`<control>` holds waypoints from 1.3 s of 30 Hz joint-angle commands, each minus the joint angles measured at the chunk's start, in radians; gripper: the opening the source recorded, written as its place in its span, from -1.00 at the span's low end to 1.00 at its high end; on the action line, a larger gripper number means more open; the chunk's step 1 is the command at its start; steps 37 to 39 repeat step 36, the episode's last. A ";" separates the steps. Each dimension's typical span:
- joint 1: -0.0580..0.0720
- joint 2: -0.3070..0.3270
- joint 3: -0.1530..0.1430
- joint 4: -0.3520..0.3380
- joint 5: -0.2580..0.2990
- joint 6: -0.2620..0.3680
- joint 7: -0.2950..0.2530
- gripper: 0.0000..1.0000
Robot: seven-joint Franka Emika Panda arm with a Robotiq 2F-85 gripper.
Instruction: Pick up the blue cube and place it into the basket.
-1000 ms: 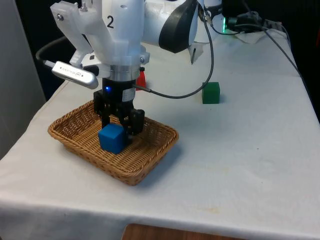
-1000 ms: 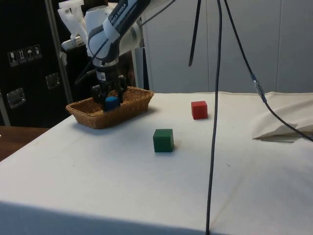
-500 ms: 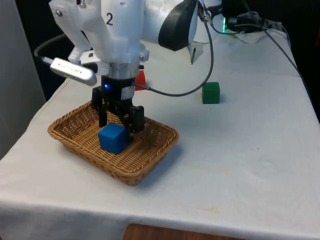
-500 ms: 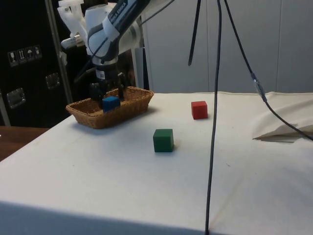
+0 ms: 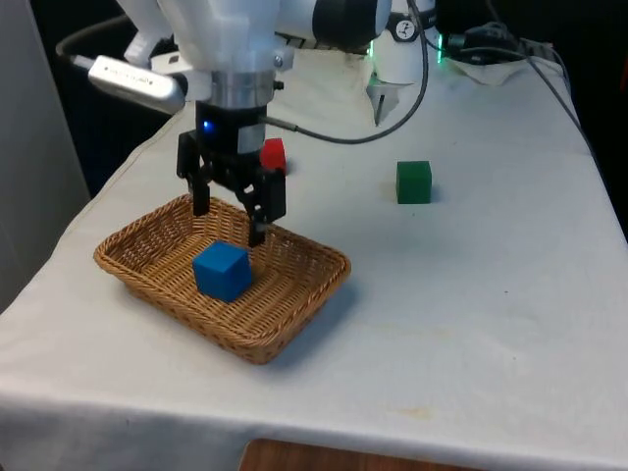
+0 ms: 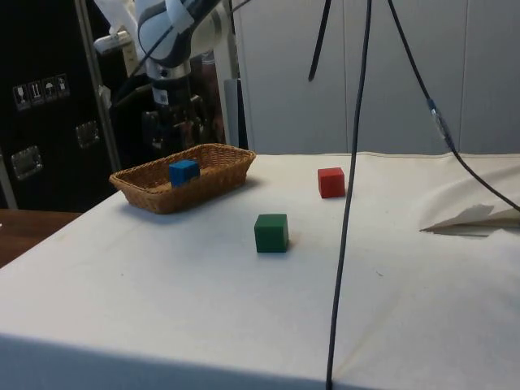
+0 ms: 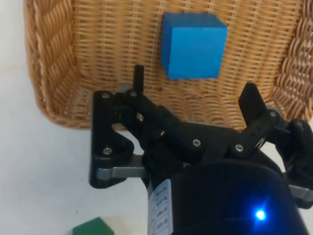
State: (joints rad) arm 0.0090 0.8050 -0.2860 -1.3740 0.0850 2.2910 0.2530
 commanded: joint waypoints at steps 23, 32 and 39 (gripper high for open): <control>0.018 -0.143 0.000 -0.029 -0.025 -0.123 -0.072 1.00; 0.025 -0.162 0.001 -0.006 -0.032 -0.177 -0.106 1.00; 0.027 -0.167 0.001 0.004 -0.034 -0.197 -0.118 1.00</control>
